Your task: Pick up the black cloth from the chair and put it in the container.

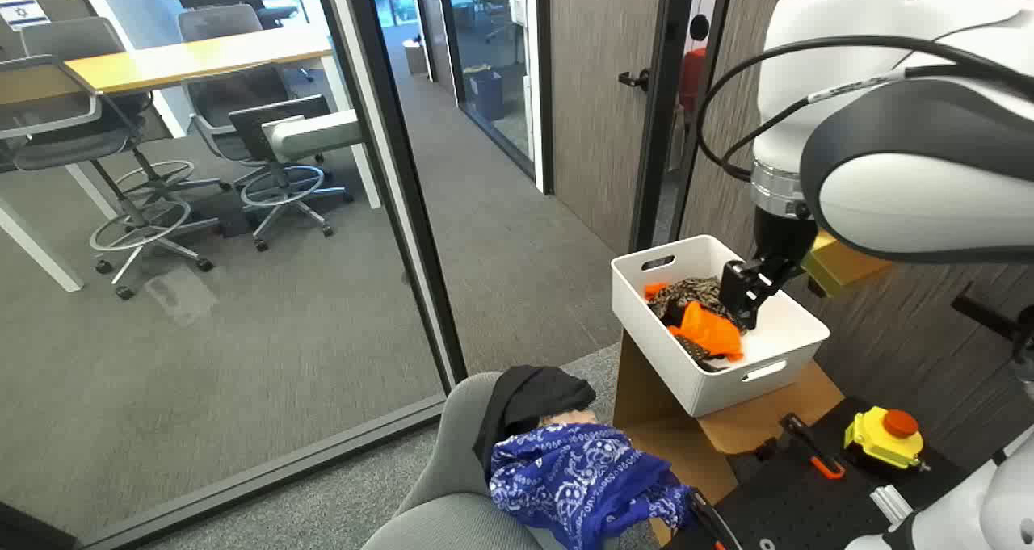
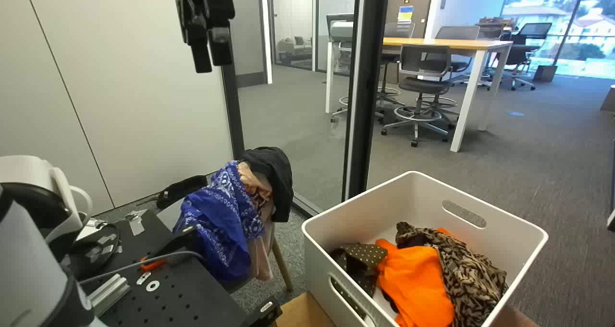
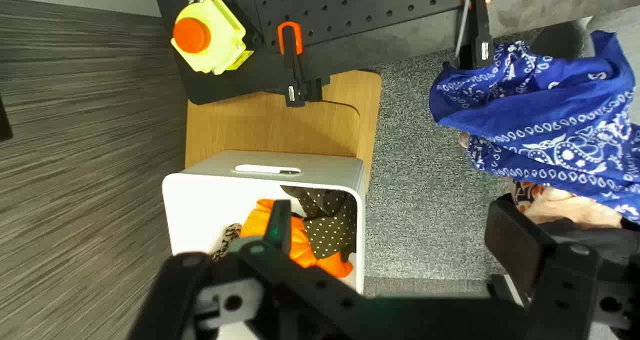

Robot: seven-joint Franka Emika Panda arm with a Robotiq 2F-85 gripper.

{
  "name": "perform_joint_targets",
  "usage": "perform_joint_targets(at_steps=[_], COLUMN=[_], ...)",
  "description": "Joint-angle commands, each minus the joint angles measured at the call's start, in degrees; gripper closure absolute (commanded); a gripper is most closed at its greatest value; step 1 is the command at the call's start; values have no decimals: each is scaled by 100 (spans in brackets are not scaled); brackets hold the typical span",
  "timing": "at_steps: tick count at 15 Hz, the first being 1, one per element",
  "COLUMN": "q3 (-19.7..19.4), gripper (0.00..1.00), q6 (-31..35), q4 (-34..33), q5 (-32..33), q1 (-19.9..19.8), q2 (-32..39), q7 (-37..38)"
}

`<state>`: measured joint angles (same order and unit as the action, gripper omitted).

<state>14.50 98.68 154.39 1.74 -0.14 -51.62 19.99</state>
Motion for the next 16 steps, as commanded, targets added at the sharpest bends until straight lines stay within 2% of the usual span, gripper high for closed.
perform_joint_targets(at_steps=[1, 7, 11, 16], q3=[-54, -142, -492, -797], gripper=[0, 0, 0, 0], q6=[-7, 123, 986, 2032], q4=[-14, -32, -220, -782], q5=[41, 61, 243, 401], q1=[64, 74, 175, 402], q2=[13, 144, 1168, 2668], q7=[41, -137, -1293, -2515])
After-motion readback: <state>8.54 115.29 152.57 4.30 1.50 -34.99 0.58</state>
